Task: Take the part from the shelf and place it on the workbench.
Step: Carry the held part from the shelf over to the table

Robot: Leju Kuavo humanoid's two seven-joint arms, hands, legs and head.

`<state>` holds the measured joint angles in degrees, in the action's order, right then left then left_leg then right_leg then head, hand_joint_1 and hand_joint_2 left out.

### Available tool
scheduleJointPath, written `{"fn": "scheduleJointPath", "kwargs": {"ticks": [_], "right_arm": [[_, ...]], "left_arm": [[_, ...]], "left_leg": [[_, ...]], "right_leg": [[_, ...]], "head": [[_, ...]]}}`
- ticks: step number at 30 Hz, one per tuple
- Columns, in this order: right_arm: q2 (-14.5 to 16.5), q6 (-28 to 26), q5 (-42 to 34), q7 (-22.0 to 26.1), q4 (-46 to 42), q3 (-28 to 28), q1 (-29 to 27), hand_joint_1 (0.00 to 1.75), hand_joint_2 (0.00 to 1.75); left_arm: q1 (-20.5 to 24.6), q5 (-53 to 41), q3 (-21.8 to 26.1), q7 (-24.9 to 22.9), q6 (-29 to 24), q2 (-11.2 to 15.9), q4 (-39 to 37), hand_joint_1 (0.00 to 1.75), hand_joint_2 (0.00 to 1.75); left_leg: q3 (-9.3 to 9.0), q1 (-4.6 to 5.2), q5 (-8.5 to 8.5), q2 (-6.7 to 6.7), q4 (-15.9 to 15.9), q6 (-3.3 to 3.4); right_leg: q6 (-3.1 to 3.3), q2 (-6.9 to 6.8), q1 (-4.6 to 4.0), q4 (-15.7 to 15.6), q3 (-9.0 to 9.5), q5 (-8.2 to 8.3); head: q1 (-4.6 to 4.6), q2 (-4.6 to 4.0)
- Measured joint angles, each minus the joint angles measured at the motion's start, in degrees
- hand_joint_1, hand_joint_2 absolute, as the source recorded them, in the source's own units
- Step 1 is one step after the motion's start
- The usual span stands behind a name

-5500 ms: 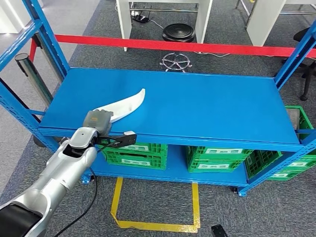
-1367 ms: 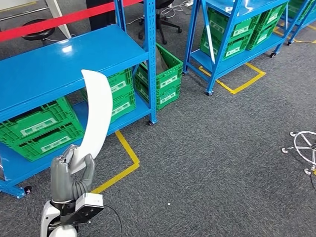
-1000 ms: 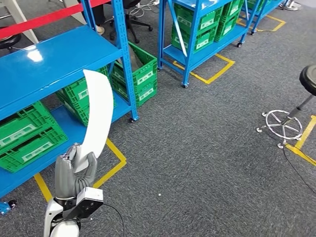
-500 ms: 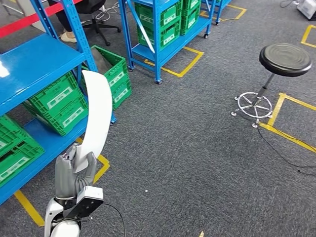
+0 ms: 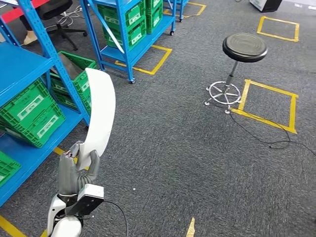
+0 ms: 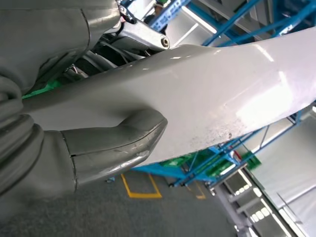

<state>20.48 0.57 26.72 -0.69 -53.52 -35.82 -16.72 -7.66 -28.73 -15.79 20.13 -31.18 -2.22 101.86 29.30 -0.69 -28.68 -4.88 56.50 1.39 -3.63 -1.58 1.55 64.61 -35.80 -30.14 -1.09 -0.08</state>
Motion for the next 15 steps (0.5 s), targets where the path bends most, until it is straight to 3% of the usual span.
{"fn": "scheduleJointPath", "kwargs": {"ticks": [2, 3, 5, 6, 8, 10, 12, 13, 15], "right_arm": [[-0.01, -0.67, 1.97, 0.91, 0.72, -0.67, 0.65, 0.00, 1.75], [-0.03, -0.72, 3.01, 1.60, 1.19, -1.17, 0.99, 0.00, 1.75], [-0.10, -0.32, 5.07, 2.97, 2.22, -2.56, 1.50, 0.00, 1.75], [-0.14, -0.03, 6.17, 3.52, 2.73, -3.37, 1.69, 0.00, 1.75], [-0.19, 0.61, 8.14, 4.28, 3.52, -4.88, 2.25, 0.00, 1.75], [-0.26, 1.34, 9.22, 4.73, 3.96, -5.99, 2.86, 0.00, 1.75], [-0.33, 1.95, 9.58, 4.94, 4.22, -6.76, 3.19, 0.00, 1.75], [-0.34, 2.11, 9.73, 4.97, 4.33, -7.10, 3.22, 0.00, 1.75], [-0.34, 2.31, 10.07, 4.98, 4.50, -7.60, 3.25, 0.00, 1.75]], "left_arm": [[0.07, 0.48, 0.04, 0.50, 0.21, 0.01, -0.01, 1.75, 1.75], [0.13, 0.66, 0.05, 0.86, 0.33, 0.01, -0.01, 1.75, 1.75], [0.27, 0.76, 0.05, 1.47, 0.53, -0.03, -0.01, 1.75, 1.75], [0.37, 0.77, 0.05, 1.64, 0.61, -0.04, -0.01, 1.75, 1.75], [0.47, 0.77, 0.09, 1.86, 0.72, -0.03, -0.01, 1.75, 1.75], [0.38, 0.79, 0.13, 1.95, 0.77, 0.01, -0.01, 1.75, 1.75], [0.25, 0.95, 0.16, 1.98, 0.81, 0.04, -0.01, 1.75, 1.75], [0.24, 1.05, 0.17, 2.02, 0.84, 0.07, -0.01, 1.75, 1.75], [0.26, 1.17, 0.20, 2.11, 0.88, 0.09, -0.01, 1.75, 1.75]], "left_leg": [[0.02, 0.13, -0.16, -1.06, 0.31, -0.80], [0.05, 0.21, -0.15, -1.47, 0.41, -1.22], [0.07, 0.12, 0.00, -2.21, 0.37, -1.92], [0.15, -0.06, -0.30, -1.79, 0.58, -2.27], [1.36, -0.32, -2.74, 0.85, 3.62, -2.63], [4.50, -0.30, -6.74, 3.66, 10.98, -2.48], [7.13, -0.14, -8.45, 4.36, 16.75, -2.12], [7.18, -0.03, -7.63, 4.48, 16.77, -1.82], [4.64, 0.27, -3.60, 5.47, 11.02, -1.01]], "right_leg": [[0.41, -1.71, -0.09, -6.28, 3.87, 1.63], [0.85, -2.02, -0.29, -7.37, 4.41, 1.69], [1.94, -1.04, -0.65, -7.32, 4.06, 1.94], [2.37, -0.58, -0.68, -7.36, 3.89, 2.13], [3.24, 0.47, -0.65, -7.54, 3.68, 2.57], [3.86, 1.74, -0.86, -7.55, 3.36, 2.88], [4.24, 3.30, -1.31, -7.52, 3.10, 3.10], [4.34, 4.13, -1.53, -7.49, 3.05, 3.18], [4.39, 5.73, -1.81, -7.38, 3.04, 3.29]], "head": [[0.07, 0.00], [0.16, -0.01], [0.36, -0.01], [0.40, -0.01], [0.56, -0.01], [0.74, -0.01], [0.79, -0.01], [0.77, -0.01], [0.77, -0.01]]}}
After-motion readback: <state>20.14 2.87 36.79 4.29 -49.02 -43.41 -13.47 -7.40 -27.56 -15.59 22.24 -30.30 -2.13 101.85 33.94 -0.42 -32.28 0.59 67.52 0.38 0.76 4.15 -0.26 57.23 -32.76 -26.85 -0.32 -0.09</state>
